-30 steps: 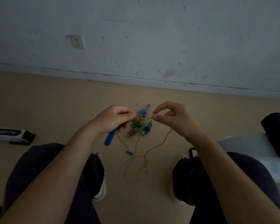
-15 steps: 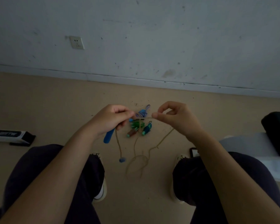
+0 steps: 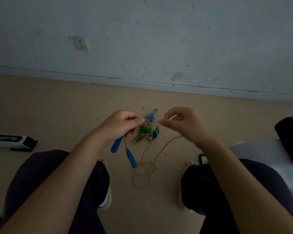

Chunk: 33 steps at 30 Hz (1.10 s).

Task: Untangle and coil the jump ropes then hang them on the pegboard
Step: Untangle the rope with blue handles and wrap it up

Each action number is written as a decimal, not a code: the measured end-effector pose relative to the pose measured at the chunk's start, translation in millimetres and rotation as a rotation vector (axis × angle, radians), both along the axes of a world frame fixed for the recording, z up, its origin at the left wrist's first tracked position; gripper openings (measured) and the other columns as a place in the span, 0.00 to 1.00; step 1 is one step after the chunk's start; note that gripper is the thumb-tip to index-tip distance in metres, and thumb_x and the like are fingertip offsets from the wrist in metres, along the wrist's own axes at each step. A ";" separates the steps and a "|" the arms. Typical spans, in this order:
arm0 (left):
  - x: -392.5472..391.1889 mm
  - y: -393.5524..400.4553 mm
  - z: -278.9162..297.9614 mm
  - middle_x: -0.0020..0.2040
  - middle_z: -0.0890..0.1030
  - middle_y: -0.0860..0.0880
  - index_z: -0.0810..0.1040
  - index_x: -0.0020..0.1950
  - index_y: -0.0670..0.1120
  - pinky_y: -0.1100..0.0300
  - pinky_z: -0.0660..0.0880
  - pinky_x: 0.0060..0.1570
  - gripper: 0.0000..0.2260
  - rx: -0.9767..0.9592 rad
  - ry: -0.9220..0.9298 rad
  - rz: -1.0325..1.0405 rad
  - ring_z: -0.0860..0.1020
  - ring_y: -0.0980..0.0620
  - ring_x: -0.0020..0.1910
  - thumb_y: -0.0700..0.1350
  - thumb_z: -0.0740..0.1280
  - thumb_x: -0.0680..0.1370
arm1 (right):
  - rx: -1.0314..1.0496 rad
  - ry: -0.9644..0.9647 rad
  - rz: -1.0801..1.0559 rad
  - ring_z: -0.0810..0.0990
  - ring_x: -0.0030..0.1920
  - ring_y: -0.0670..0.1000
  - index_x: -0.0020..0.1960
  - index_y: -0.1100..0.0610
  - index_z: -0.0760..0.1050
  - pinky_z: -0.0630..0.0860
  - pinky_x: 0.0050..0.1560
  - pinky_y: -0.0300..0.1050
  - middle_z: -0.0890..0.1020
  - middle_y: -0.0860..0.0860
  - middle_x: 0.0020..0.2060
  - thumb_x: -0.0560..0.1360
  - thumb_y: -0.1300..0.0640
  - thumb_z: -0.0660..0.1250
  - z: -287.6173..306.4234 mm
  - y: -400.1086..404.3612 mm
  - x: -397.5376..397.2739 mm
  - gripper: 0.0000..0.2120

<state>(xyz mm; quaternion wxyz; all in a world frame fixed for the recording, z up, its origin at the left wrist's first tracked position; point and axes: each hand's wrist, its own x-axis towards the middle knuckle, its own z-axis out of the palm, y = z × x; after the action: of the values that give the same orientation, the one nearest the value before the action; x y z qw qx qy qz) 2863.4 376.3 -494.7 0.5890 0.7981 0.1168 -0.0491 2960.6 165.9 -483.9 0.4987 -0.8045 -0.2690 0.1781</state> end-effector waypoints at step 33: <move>-4.2 -7.8 -1.5 0.32 0.79 0.50 0.86 0.44 0.56 0.57 0.79 0.38 0.05 -0.184 -0.013 -0.169 0.77 0.52 0.32 0.50 0.71 0.77 | 0.027 -0.040 0.092 0.69 0.23 0.39 0.50 0.61 0.79 0.64 0.27 0.28 0.72 0.42 0.22 0.74 0.60 0.73 -3.2 14.9 -16.4 0.07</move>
<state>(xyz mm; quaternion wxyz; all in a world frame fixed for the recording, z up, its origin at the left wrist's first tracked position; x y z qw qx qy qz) 2859.2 368.5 -496.2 0.6543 0.7479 0.0404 -0.1038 2944.2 180.9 -487.1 0.4952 -0.7878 -0.3183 0.1811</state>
